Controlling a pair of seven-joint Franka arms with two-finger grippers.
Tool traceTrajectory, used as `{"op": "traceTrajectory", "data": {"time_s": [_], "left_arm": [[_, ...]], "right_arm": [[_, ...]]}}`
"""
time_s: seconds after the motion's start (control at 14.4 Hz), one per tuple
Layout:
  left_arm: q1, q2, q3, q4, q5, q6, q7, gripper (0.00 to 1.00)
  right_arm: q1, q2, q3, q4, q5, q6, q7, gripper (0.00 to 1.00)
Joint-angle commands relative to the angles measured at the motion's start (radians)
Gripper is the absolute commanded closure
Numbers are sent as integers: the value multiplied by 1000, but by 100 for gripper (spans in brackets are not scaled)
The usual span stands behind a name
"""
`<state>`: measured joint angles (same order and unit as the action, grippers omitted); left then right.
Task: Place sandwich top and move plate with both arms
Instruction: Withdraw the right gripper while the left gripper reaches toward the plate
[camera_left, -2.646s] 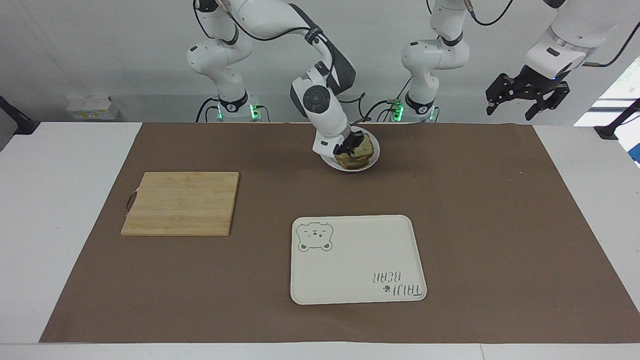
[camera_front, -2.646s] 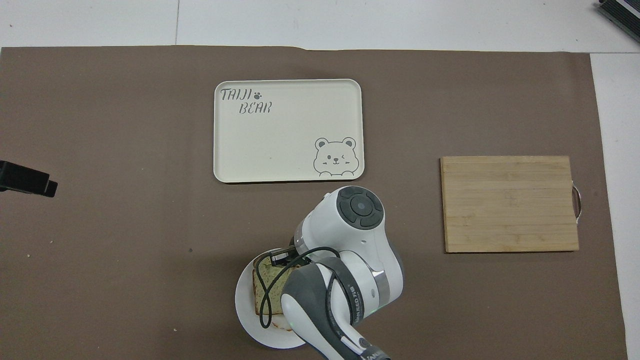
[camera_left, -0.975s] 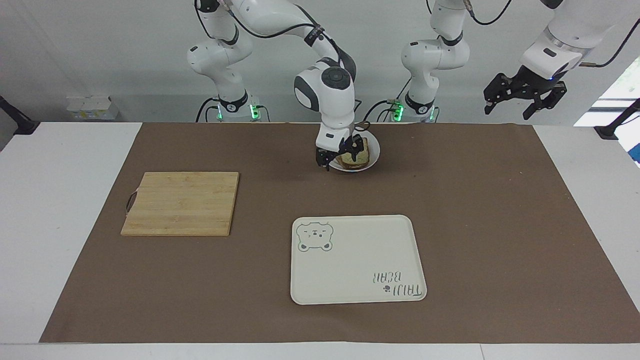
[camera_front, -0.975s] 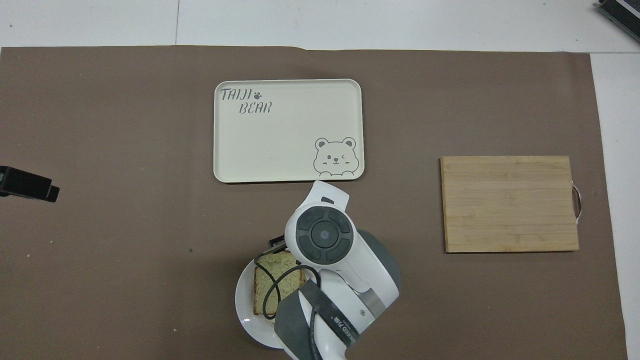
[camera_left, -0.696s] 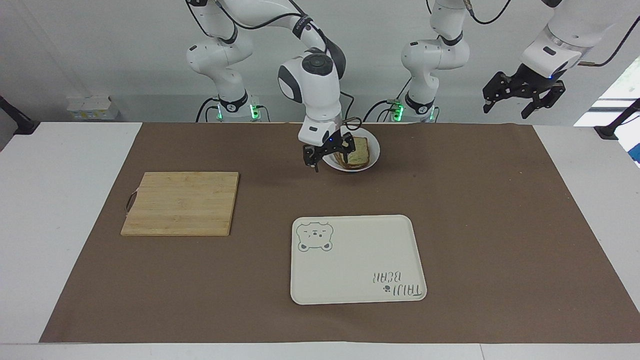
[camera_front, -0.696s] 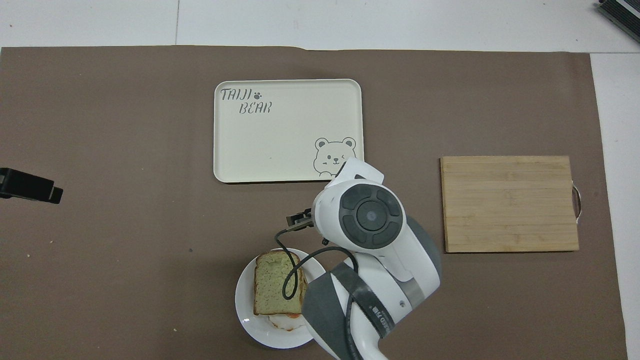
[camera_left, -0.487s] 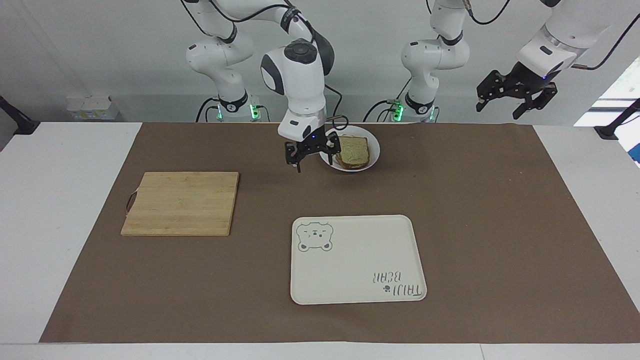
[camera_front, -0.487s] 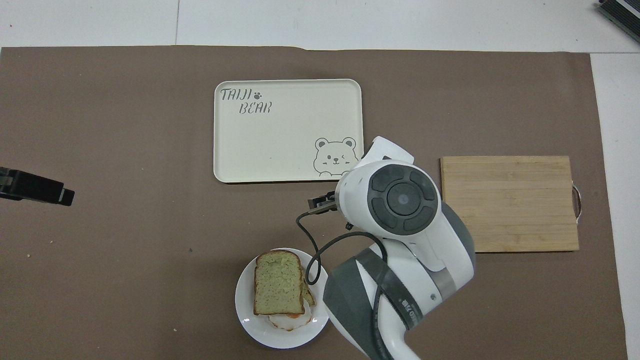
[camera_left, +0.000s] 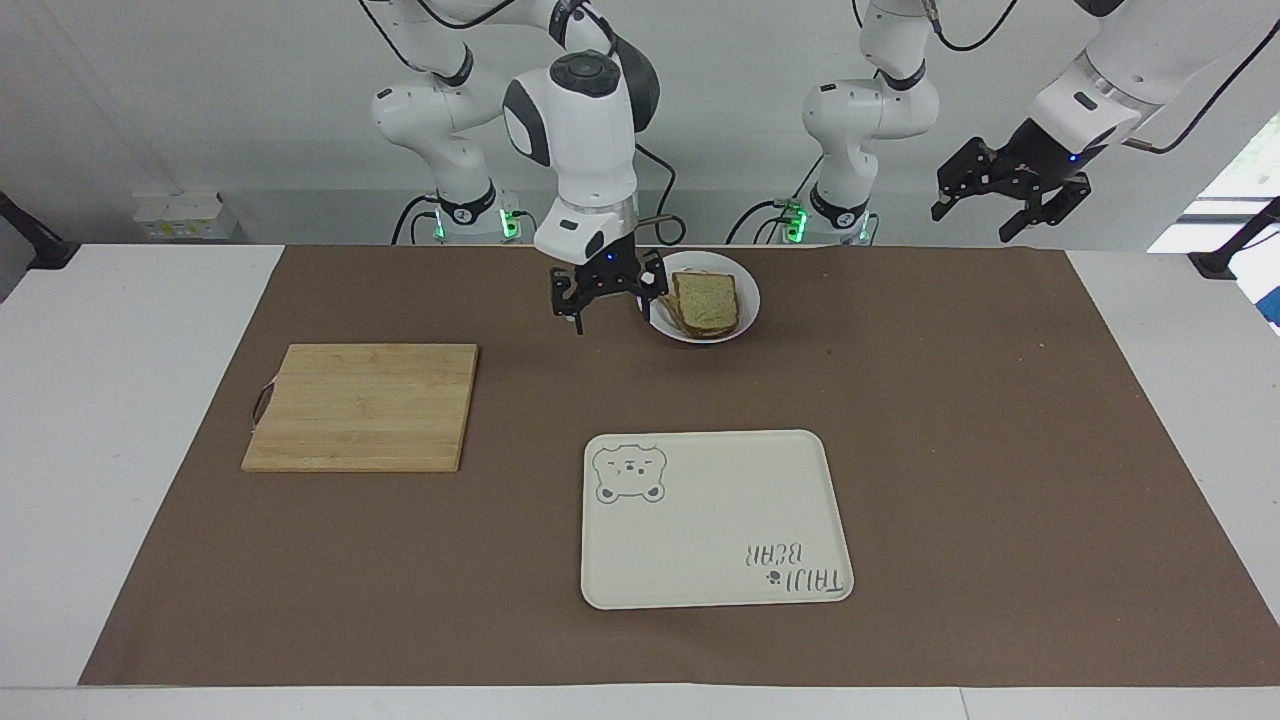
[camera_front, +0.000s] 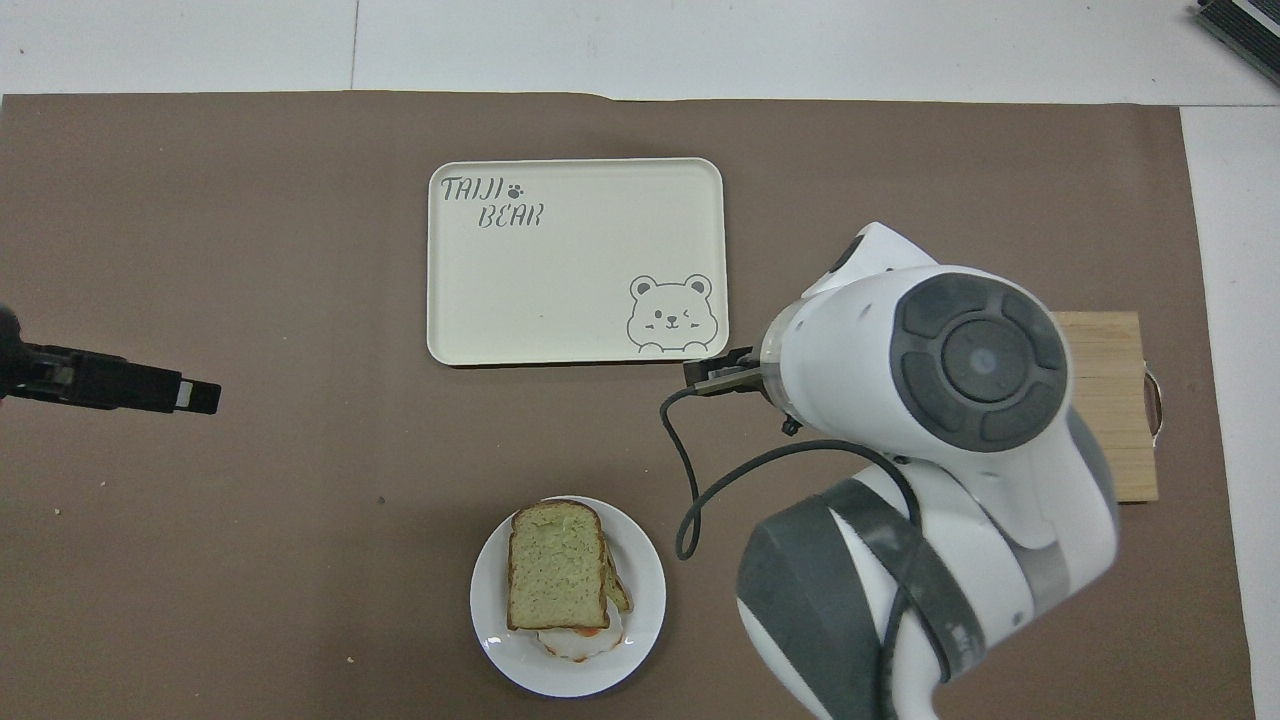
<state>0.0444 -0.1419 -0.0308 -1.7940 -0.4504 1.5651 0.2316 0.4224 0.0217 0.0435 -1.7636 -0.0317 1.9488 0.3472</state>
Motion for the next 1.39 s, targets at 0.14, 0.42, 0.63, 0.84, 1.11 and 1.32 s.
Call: {"op": "traceTrajectory", "data": {"time_s": [0.14, 0.42, 0.63, 0.84, 1.11, 1.32], "left_arm": [[2, -137, -6, -388, -181, 296, 54, 0], [-6, -166, -8, -586, -358, 415, 196, 0], [-9, -163, -6, -727, -535, 438, 406, 0], [-24, -148, -8, -821, -583, 484, 529, 0], [-60, -117, -8, -907, -662, 500, 658, 0], [-127, -105, -8, -930, -700, 524, 658, 9]], "right_arm": [[-85, -74, 13, -2, -11, -39, -11, 0], [-145, -100, 12, -2, -10, -60, -11, 0], [-191, -131, 12, -2, -10, -67, -10, 0], [-241, -152, 10, 10, -8, -116, -11, 0], [-304, -158, 3, 67, -7, -208, -14, 0], [-306, -161, -48, 85, -7, -267, -98, 0]]}}
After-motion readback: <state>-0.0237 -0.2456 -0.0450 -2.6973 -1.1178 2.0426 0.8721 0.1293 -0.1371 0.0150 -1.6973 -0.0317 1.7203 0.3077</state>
